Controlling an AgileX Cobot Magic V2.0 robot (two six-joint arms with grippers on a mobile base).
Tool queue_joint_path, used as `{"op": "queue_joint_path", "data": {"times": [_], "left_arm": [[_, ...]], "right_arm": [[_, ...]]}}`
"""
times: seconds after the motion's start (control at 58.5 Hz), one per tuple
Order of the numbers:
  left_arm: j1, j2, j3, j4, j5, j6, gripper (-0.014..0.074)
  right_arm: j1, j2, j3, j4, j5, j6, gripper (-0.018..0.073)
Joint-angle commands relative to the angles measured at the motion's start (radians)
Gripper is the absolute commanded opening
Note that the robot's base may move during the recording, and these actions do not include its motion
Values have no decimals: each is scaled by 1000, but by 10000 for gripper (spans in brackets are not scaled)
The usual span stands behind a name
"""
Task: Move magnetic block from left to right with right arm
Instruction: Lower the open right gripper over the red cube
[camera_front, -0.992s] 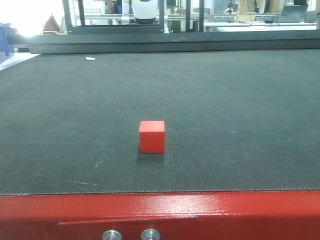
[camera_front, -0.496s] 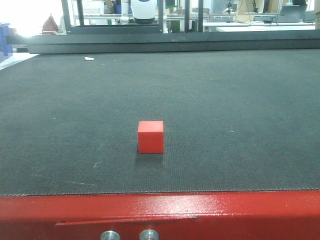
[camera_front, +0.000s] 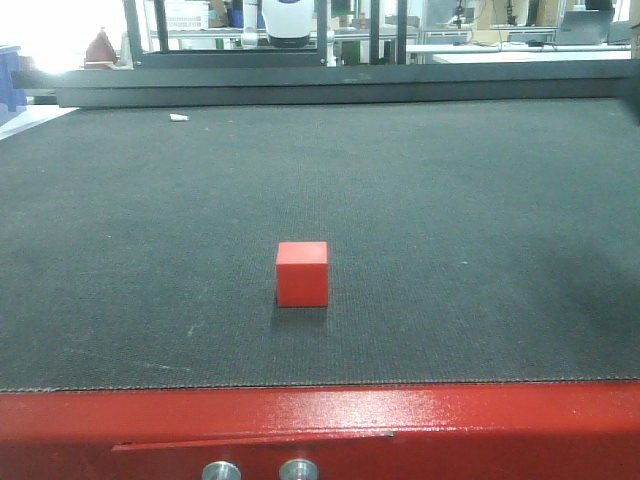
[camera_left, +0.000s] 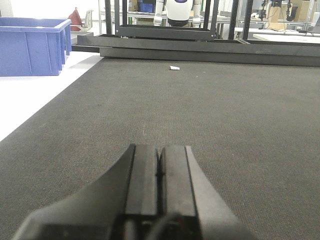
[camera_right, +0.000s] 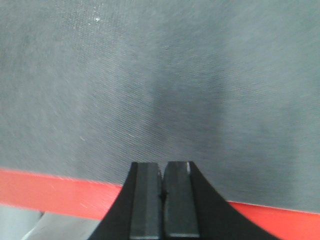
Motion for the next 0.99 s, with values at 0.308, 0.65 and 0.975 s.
{"op": "queue_joint_path", "data": {"times": [0.308,0.65,0.975], "left_arm": [[-5,-2,11,-9,-89,-1,-117],[-5,-2,11,-9,-89,-1,-117],[-5,-2,11,-9,-89,-1,-117]], "right_arm": [[156,312,-372,-20,244,73,445],[232,584,-720,-8,532,255,624],[302,714,-942,11,570,344,624]]}}
